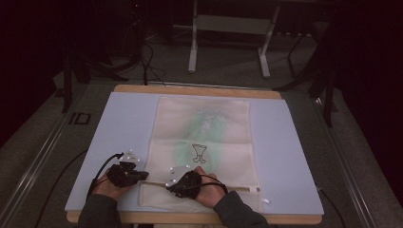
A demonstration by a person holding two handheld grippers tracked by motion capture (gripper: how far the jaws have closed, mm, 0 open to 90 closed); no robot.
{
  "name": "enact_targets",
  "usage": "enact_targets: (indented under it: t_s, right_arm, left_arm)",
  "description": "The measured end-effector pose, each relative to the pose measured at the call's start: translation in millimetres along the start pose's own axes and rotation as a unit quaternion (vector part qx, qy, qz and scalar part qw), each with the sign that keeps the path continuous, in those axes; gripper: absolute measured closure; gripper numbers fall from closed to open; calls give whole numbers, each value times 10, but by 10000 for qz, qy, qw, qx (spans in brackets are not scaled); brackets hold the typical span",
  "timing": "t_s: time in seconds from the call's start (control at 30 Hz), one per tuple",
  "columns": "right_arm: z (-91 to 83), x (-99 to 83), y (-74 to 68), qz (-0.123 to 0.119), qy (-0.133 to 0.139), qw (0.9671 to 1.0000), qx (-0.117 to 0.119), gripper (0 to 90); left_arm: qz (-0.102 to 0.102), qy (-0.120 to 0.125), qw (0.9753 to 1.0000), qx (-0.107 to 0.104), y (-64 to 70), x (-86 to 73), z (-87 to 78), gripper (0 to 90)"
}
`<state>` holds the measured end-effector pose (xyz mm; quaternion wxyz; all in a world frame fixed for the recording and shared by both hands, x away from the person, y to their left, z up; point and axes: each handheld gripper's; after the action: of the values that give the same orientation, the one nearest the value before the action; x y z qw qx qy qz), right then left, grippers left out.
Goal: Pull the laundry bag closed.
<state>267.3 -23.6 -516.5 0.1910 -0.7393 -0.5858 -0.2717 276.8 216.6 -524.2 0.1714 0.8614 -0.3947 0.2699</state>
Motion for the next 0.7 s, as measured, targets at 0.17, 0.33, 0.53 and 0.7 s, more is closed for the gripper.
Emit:
enact_targets:
  t_s: [0.17,0.33,0.53,0.7]
  right_arm:
    - [-39,-28,2,-2,-18,10000,-25,821]
    - [-67,-54,3,-25,-26,10000,-37,821]
    - [-97,-93,-1,12,-45,10000,-56,821]
    - [-135,-125,-2,5,-39,10000,-84,821]
  left_arm:
    - [-5,6,10000,1,2,0,1,897]
    - [-4,3,10000,-8,-3,-1,0,897]
    - [-8,6,10000,-15,-4,-2,0,897]
    - [-11,5,10000,-17,-4,-2,-1,897]
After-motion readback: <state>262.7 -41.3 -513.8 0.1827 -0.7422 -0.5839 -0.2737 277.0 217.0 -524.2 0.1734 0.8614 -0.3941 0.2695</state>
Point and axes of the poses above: each handheld gripper's, and its own axes: z roughly forward along the jaws, x roughly out of its top, y roughly to its right, and after that the axes turned 8 degrees about z, right-handed
